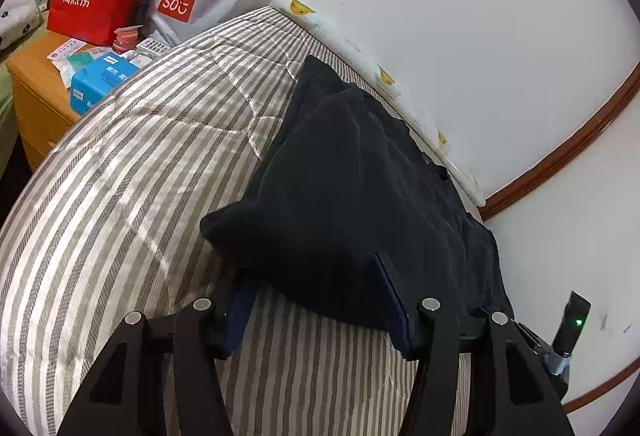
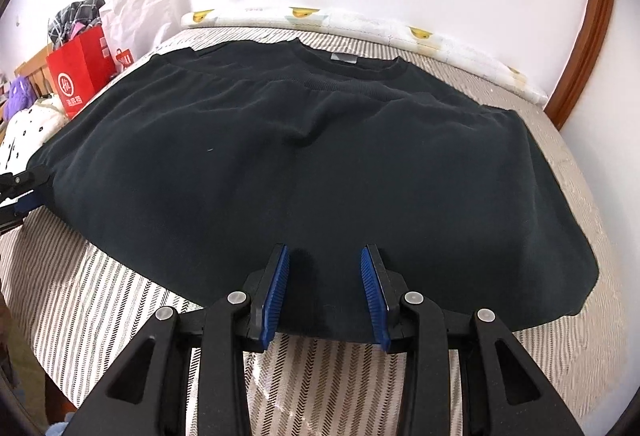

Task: Fold small clothes
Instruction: 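Grasp the black bundle edge with the left tool and lift it over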

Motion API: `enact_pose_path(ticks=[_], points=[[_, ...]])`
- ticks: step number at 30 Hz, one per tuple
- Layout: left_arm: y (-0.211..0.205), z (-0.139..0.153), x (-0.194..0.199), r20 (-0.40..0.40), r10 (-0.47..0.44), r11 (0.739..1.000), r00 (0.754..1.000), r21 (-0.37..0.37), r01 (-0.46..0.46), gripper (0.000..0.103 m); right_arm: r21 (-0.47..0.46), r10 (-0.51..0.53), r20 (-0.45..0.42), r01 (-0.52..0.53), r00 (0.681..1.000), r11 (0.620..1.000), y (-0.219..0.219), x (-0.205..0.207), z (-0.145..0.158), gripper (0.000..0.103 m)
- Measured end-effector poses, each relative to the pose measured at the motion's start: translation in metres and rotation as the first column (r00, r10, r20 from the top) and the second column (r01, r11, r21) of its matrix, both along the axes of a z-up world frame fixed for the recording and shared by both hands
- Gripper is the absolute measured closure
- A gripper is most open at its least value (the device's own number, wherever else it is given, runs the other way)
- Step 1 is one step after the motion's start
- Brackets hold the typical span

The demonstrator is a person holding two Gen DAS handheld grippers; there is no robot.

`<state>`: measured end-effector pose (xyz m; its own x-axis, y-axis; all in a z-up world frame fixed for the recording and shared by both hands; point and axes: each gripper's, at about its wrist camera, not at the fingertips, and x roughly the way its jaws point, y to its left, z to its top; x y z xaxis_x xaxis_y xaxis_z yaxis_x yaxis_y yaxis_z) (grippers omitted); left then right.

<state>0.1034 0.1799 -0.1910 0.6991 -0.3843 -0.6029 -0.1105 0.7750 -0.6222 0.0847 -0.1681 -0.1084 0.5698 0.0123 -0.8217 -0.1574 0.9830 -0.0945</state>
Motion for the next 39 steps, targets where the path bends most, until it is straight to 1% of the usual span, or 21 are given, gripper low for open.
enact_pose_path(ticks=[5,10,11,12,13,15,19,21,25,28,31,34,35,36,38,39], points=[[-0.003,0.001,0.008,0.001,0.016,1.0,1.0,0.018,-0.016,0.049,0.027,-0.038,-0.007,0.039,0.999,0.999,-0.014,0.0,0.005,0.066],[-0.009,0.006,0.014,-0.002,0.014,0.997,1.0,0.081,-0.013,0.052,0.026,-0.077,-0.008,0.077,0.997,0.997,-0.028,0.0,0.006,0.066],[-0.011,0.008,0.015,-0.007,0.02,0.994,1.0,0.105,-0.019,0.058,0.025,-0.081,-0.003,0.082,0.997,0.996,-0.031,-0.001,0.007,0.066],[-0.012,0.01,0.016,-0.019,0.019,0.993,1.0,0.118,-0.017,0.069,0.025,-0.085,0.003,0.085,0.996,0.996,-0.036,-0.001,0.008,0.066],[-0.013,0.01,0.018,-0.033,0.013,0.993,0.999,0.121,-0.009,0.073,0.027,-0.09,0.009,0.09,0.996,0.996,-0.039,-0.002,0.01,0.066],[-0.015,0.013,0.019,-0.026,0.011,0.993,1.0,0.119,-0.007,0.085,0.041,-0.105,0.023,0.104,0.994,0.994,-0.049,-0.003,0.016,0.066],[-0.026,0.031,0.018,0.009,0.015,0.983,1.0,0.18,-0.016,0.089,0.068,-0.154,0.05,0.15,0.987,0.986,-0.075,-0.006,0.026,0.066],[-0.033,0.046,0.018,0.039,0.006,0.978,0.999,0.21,-0.014,0.09,0.081,-0.185,0.066,0.18,0.981,0.98,-0.092,-0.009,0.031,0.066],[-0.053,0.079,0.024,0.092,-0.037,0.971,0.995,0.239,0.014,0.091,0.1,-0.237,0.085,0.228,0.968,0.968,-0.125,-0.017,0.036,0.066],[-0.08,0.107,0.031,0.152,-0.091,0.962,0.984,0.268,0.048,0.091,0.114,-0.282,0.096,0.271,0.955,0.956,-0.151,-0.025,0.04,0.066],[-0.11,0.127,0.037,0.187,-0.158,0.952,0.97,0.288,0.1,0.092,0.135,-0.338,0.111,0.323,0.935,0.937,-0.176,-0.037,0.046,0.066],[-0.154,0.139,0.043,0.208,-0.254,0.926,0.945,0.334,0.176,0.092,0.142,-0.381,0.128,0.363,0.916,0.921,-0.197,-0.05,0.051,0.065],[-0.172,0.141,0.045,0.209,-0.293,0.913,0.933,0.35,0.208,0.092,0.143,-0.396,0.133,0.378,0.909,0.915,-0.204,-0.054,0.051,0.065],[-0.186,0.14,0.048,0.207,-0.322,0.903,0.924,0.361,0.234,0.092,0.149,-0.411,0.136,0.391,0.901,0.908,-0.211,-0.058,0.052,0.064],[-0.216,0.135,0.052,0.197,-0.395,0.871,0.897,0.39,0.298,0.092,0.163,-0.43,0.129,0.409,0.894,0.898,-0.221,-0.066,0.05,0.064],[-0.229,0.13,0.053,0.189,-0.419,0.86,0.888,0.396,0.322,0.092,0.166,-0.436,0.124,0.415,0.891,0.895,-0.226,-0.069,0.049,0.064]])
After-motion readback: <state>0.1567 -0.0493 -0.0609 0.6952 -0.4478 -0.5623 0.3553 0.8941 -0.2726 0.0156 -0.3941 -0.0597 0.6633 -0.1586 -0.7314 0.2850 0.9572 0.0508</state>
